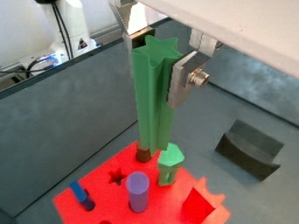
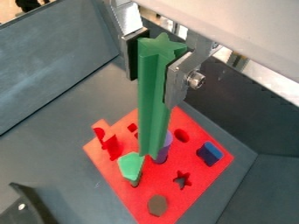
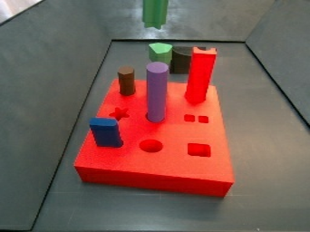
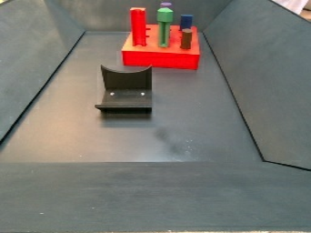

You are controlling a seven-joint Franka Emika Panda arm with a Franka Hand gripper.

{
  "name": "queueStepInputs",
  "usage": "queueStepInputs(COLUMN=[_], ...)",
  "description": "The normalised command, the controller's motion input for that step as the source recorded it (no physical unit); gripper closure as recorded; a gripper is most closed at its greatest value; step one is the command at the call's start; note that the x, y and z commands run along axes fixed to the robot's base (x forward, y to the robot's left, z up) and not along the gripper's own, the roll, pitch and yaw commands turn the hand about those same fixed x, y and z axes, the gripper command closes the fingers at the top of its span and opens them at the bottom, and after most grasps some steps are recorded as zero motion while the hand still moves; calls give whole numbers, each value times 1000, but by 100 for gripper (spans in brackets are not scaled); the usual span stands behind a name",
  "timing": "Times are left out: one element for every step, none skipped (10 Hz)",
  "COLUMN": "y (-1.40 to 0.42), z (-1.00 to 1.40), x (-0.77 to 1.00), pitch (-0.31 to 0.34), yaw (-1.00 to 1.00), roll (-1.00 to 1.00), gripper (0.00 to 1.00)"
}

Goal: Pick up the star object. Move up. Place the star object on the fixture. Regrasp the star object. Move to above the board. Insert the star object.
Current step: Insert the star object.

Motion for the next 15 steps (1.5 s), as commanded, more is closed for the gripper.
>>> queueStepInputs(y=[-97,-23,0,0,-271,-311,-229,-57,-34,0,26,0,0,23,0], z=[0,23,0,440,397,220,-197,-289,-334,0,-360,-683,-563,-200,-14], x=[-71,-6,34,-269,-563,-483,-563,-11,-49,0,-146,-614,-463,0,-31], pitch=[0,0,0,-170,-244,-210,-219,-113,-67,16,0,-74,-120,-151,0], yaw=[0,0,0,-126,-280,-380,-397,-934,-903,0,0,-566,-511,0,0], roll=[23,0,0,-144,-201,-289,-320,-156,-134,7,13,-113,-209,-186,0], gripper=[100,100,100,100,100,100,100,100,100,100,100,100,100,100,100])
